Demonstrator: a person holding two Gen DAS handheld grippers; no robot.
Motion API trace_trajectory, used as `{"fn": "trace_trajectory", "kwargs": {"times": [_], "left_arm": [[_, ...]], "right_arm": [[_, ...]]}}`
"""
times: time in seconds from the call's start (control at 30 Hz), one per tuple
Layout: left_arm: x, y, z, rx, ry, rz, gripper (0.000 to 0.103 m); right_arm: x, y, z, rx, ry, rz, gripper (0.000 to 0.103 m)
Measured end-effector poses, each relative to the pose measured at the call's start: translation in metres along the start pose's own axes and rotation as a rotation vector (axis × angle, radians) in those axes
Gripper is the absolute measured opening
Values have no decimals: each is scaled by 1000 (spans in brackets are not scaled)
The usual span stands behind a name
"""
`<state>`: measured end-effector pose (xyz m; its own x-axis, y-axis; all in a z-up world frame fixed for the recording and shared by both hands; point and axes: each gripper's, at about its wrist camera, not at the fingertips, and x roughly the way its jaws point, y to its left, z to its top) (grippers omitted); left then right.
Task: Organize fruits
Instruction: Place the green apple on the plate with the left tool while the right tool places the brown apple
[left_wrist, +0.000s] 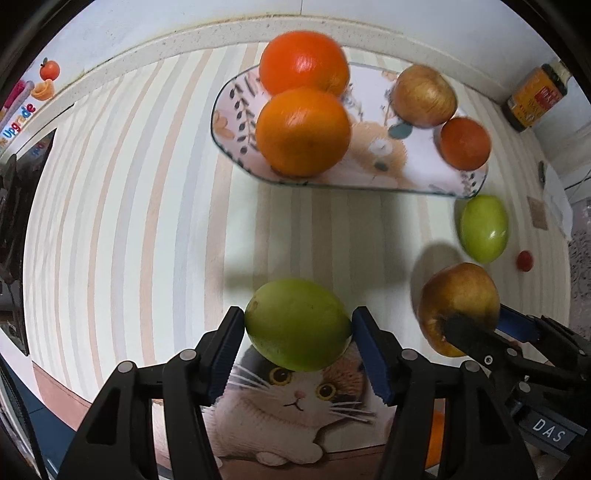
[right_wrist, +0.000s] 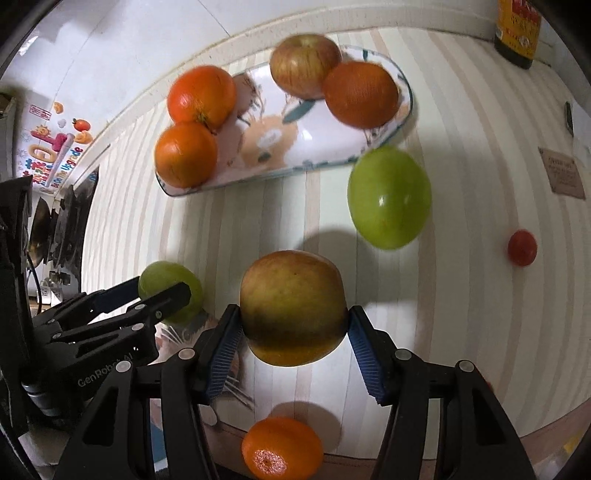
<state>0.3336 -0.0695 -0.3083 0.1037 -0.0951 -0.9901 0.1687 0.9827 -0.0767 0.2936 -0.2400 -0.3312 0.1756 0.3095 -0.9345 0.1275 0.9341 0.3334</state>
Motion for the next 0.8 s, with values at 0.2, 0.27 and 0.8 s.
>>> {"fn": "trace_trajectory", "kwargs": {"times": [0.2,0.27,0.8], "left_arm": [[-39,-11,46,-2,-59,-102,58],[-53,-18,69,0,-84,-138,58],[-8,-49,183,84,37,-75,58]], "right_arm": [[-36,1,23,23,-90,61,61],[-46,0,36,22,-125,72,61],[-3,-21,103,142,-95,139,63]]}}
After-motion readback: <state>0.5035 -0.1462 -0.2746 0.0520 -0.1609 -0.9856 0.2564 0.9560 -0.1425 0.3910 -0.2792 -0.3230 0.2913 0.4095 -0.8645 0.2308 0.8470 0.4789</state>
